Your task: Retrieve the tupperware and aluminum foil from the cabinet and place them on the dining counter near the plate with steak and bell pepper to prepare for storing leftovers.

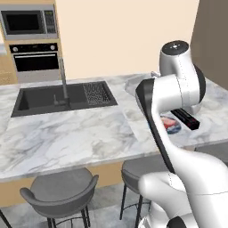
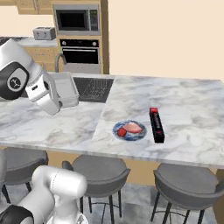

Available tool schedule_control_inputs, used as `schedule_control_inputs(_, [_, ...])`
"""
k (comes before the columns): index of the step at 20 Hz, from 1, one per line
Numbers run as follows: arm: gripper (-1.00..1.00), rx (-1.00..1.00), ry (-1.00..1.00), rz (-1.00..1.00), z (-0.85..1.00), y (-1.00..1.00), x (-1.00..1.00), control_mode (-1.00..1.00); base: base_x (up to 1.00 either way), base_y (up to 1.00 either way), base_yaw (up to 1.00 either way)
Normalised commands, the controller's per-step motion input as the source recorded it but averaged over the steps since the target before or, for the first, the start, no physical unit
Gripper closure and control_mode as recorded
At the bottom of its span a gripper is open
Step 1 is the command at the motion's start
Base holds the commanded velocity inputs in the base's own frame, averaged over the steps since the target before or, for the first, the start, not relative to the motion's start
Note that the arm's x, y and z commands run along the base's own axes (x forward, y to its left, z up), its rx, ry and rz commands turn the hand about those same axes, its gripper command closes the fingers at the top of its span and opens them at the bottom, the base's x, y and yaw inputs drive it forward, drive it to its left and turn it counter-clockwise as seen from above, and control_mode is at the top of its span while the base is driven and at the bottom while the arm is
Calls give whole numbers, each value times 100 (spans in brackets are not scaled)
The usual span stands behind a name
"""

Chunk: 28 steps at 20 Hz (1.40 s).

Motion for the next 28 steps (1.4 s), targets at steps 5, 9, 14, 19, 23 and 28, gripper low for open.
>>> schedule_control_inputs(5, [100,0,0,0,0,0,0,100,57,-37,48])
schedule_control_inputs(9, [100,0,0,0,0,0,0,100,46,-34,42])
schedule_control_inputs(14, [100,0,0,0,-2,-3,4,-100,18,-16,10])
schedule_control_inputs(19, [100,0,8,-2,-13,-27,20,-100,0,0,0])
schedule_control_inputs(23, [100,0,13,-13,-45,-30,37,-100,0,0,0])
schedule_control_inputs(28, [100,0,18,-15,-76,-8,56,-100,0,0,0])
